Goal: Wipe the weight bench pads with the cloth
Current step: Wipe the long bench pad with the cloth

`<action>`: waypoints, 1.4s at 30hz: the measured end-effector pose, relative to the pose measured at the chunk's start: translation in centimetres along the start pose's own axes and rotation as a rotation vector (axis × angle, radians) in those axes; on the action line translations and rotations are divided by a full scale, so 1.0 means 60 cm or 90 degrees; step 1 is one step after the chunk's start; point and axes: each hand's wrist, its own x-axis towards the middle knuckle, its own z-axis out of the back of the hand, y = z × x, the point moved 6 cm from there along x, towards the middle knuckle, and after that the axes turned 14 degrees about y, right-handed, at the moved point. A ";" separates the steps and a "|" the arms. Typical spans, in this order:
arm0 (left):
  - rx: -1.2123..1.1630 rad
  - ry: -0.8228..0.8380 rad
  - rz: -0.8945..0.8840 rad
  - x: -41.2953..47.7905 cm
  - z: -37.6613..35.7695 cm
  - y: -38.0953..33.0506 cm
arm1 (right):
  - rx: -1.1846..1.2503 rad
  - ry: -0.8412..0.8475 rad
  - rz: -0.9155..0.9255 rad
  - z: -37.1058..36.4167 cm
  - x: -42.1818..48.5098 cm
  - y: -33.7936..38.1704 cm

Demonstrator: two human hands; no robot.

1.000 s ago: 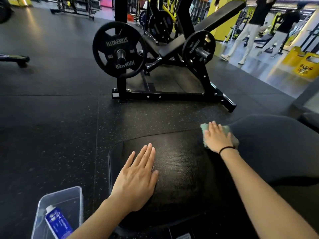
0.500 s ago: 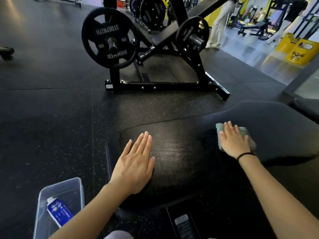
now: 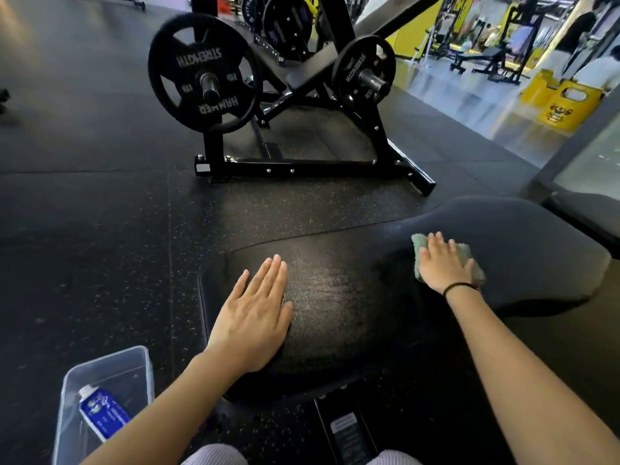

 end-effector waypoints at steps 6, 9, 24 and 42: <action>0.002 -0.014 -0.005 -0.002 0.008 -0.004 | -0.089 -0.075 0.418 -0.147 -0.254 0.205; 0.027 -0.039 0.004 -0.002 0.005 -0.002 | -0.120 -0.033 0.484 -0.173 -0.310 0.197; 0.042 -0.082 0.010 0.005 -0.006 0.006 | -0.157 -0.082 0.468 -0.150 -0.259 0.229; -0.001 -0.034 -0.044 0.005 -0.002 0.002 | -0.143 -0.030 0.345 -0.139 -0.240 0.267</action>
